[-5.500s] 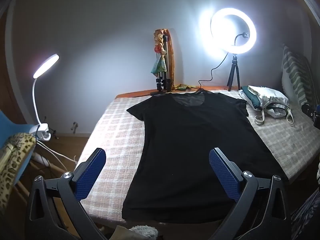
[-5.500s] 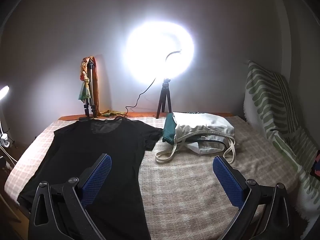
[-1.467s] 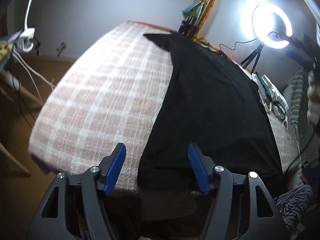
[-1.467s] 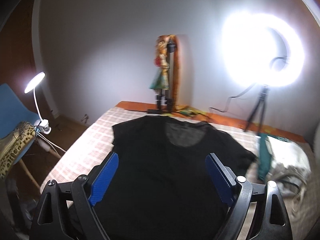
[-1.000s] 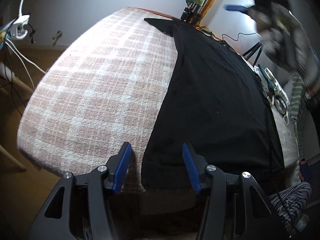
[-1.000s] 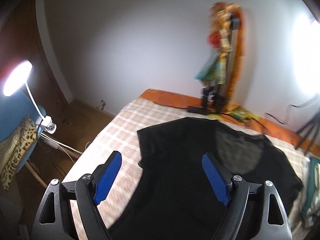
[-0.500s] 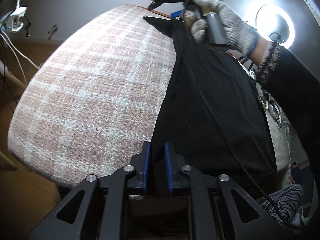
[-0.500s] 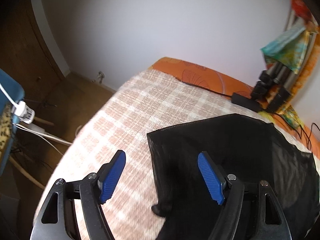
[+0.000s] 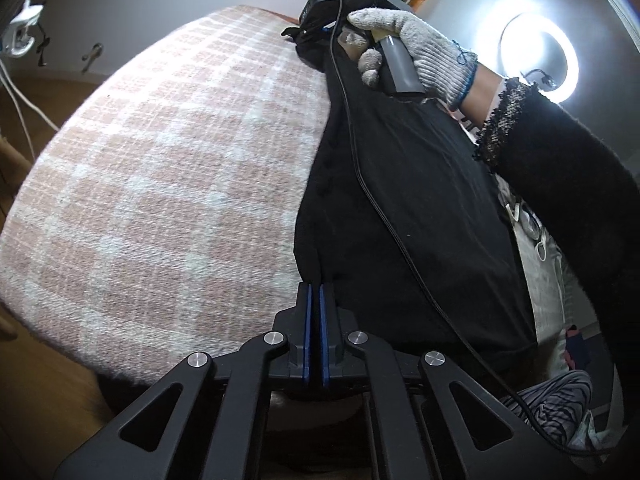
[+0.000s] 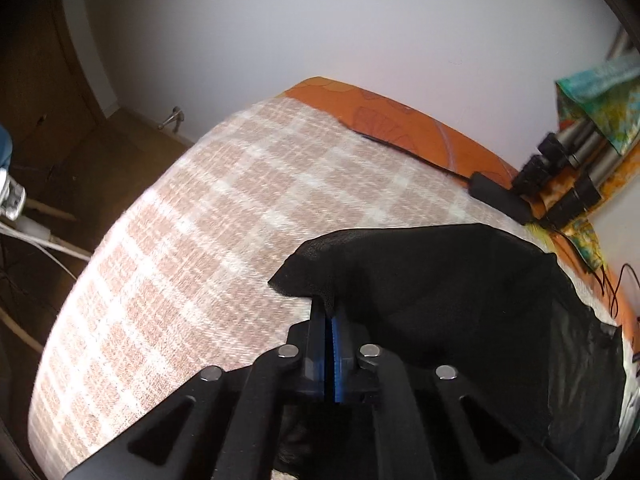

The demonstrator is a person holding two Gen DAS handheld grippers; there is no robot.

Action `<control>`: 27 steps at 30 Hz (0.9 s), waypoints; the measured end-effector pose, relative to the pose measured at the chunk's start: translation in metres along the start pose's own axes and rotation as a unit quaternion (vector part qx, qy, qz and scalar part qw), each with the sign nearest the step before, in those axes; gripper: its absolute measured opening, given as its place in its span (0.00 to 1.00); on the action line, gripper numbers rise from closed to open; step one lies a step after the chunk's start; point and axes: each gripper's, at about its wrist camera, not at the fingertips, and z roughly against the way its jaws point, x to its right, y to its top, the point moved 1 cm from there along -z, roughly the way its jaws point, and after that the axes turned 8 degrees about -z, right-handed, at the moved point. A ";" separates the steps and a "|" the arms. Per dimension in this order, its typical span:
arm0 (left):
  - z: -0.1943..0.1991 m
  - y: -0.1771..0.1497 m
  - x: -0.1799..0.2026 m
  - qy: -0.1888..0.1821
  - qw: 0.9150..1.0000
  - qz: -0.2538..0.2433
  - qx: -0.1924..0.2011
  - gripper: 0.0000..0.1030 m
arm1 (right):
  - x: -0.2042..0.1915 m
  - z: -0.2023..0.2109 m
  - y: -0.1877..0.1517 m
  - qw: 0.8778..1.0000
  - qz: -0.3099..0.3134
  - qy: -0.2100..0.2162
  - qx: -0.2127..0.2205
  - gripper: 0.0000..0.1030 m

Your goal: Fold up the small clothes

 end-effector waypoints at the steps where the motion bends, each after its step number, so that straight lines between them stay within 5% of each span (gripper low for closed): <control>1: 0.002 0.001 0.001 -0.002 1.000 -0.003 0.005 0.02 | 0.005 0.004 0.001 1.000 -0.012 0.003 0.005 0.00; 15: 0.021 0.007 0.037 -0.030 0.997 -0.052 0.038 0.01 | 0.076 0.085 0.000 0.993 -0.079 -0.007 0.081 0.00; 27: -0.013 0.002 0.103 -0.070 0.989 -0.129 -0.012 0.01 | 0.183 0.110 -0.045 0.983 -0.155 -0.047 0.087 0.00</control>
